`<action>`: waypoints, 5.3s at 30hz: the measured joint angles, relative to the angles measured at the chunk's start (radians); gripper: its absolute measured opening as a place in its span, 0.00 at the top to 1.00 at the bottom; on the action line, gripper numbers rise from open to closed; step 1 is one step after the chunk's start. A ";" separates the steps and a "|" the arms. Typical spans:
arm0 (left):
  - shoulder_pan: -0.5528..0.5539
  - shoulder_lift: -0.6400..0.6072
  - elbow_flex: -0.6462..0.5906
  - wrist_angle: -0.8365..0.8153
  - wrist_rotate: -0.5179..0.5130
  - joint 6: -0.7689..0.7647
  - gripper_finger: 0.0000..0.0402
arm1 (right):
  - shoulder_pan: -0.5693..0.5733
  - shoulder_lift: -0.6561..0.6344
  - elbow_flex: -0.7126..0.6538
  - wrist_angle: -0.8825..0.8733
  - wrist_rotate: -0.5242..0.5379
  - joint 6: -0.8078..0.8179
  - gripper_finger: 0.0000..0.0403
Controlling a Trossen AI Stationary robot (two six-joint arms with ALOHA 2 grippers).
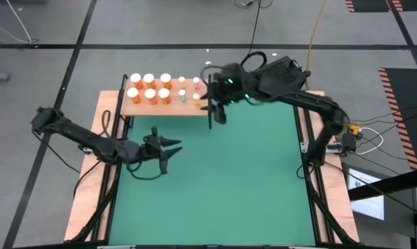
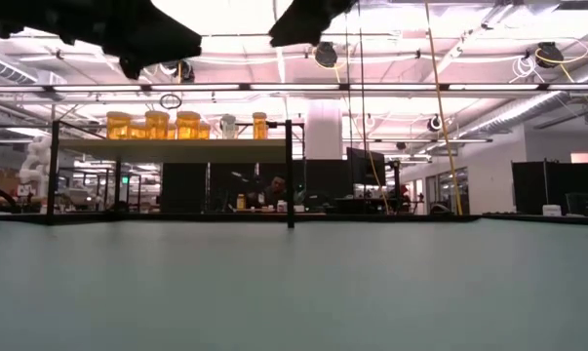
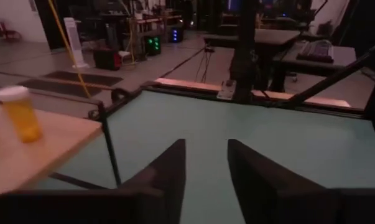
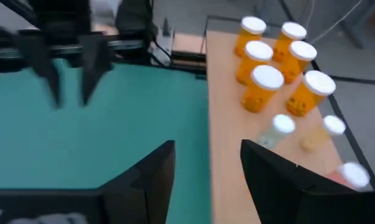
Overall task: Pick and place medicine bottles onto shelf by color
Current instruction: Return to Home Position
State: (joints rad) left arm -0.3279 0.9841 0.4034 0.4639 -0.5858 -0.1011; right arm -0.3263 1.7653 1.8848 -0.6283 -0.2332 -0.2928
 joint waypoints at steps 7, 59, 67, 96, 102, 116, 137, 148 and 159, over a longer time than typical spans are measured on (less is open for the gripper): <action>-0.009 -0.101 0.000 -0.057 -0.008 0.026 0.86 | 0.109 -0.340 -0.561 0.373 0.154 0.075 0.59; 0.207 -0.067 -0.195 0.288 0.275 0.175 0.98 | 0.171 -1.141 -1.712 1.023 0.263 0.058 1.00; 0.207 -0.076 -0.295 0.418 0.300 0.171 0.96 | 0.171 -1.199 -1.740 1.029 0.173 0.102 1.00; 0.250 -0.135 -0.298 0.238 0.309 0.222 0.96 | 0.203 -1.351 -1.864 1.023 0.128 0.060 1.00; 0.250 -0.137 -0.298 0.225 0.309 0.223 0.99 | 0.220 -1.382 -1.865 1.015 0.146 0.037 1.00; 0.250 -0.143 -0.298 0.197 0.309 0.215 0.98 | 0.261 -1.695 -1.868 0.783 0.238 0.039 1.00; 0.250 -0.194 -0.299 0.180 0.297 0.223 0.96 | 0.525 -1.762 -1.865 0.706 0.307 0.144 1.00; 0.250 -0.222 -0.299 0.174 0.297 0.229 0.96 | 0.538 -1.761 -1.843 0.665 0.180 0.119 1.00; 0.250 -0.222 -0.299 0.177 0.298 0.219 0.96 | 0.446 -1.762 -1.843 0.655 0.180 0.079 1.00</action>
State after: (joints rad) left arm -0.0780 0.7620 0.1047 0.6407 -0.2882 0.1177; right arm 0.1196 0.0029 0.0418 0.0263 -0.0531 -0.2136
